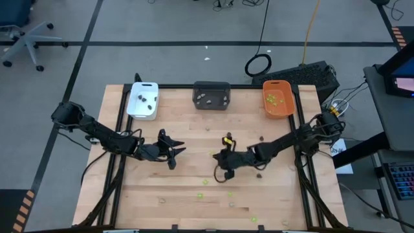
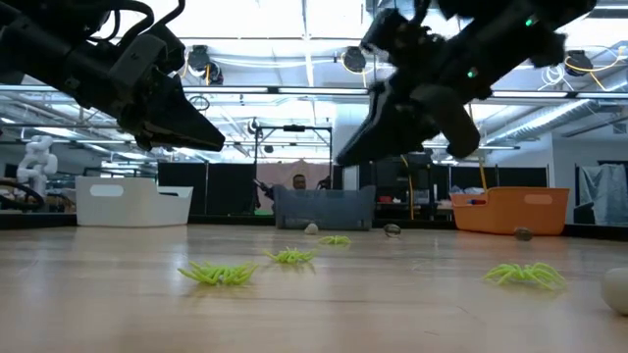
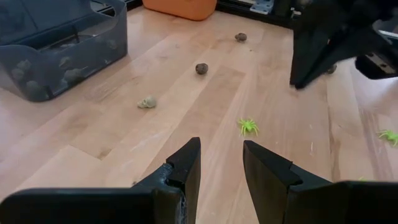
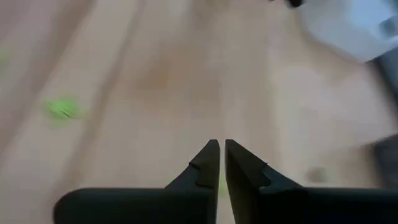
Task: Sort Halloween decoration
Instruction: Put the green toy spider into the orange bin
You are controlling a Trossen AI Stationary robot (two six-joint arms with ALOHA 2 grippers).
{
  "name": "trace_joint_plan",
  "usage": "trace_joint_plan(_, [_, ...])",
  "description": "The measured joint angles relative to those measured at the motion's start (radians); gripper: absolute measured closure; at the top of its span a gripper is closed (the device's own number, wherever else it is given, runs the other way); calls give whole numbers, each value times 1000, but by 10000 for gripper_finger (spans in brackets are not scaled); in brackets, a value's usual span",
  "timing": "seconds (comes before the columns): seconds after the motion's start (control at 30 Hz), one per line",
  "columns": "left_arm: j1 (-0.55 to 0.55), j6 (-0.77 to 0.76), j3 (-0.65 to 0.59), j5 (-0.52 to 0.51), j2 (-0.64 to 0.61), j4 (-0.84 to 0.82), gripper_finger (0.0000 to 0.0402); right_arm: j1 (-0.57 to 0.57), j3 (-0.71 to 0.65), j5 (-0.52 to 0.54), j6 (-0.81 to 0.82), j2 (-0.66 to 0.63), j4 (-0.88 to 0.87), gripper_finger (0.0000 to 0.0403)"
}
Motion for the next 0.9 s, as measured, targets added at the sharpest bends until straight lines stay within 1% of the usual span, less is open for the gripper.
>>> trace_joint_plan(0.13, [0,0,0,0,0,0,283,-68,0,-144,82,45,13,356])
trace_joint_plan(0.27, [0,-9,0,0,0,-2,283,-138,0,-249,110,112,28,308])
trace_joint_plan(0.33, [0,-23,0,0,0,-4,283,-158,0,-277,114,137,30,286])
trace_joint_plan(0.4, [0,-25,0,0,0,-6,283,-173,0,-282,114,155,30,268])
trace_joint_plan(0.53, [0,-22,0,0,0,-10,283,-179,0,-281,104,167,35,248])
trace_joint_plan(0.6, [0,-18,0,0,0,-11,283,-180,0,-278,99,171,35,248])
trace_joint_plan(0.7, [0,-18,0,-1,0,-12,283,-185,1,-280,100,173,26,267])
trace_joint_plan(0.8, [0,-18,0,-1,0,-12,283,-188,1,-281,99,174,16,305])
trace_joint_plan(0.9, [0,-18,0,-1,0,-12,283,-191,1,-283,96,175,14,353])
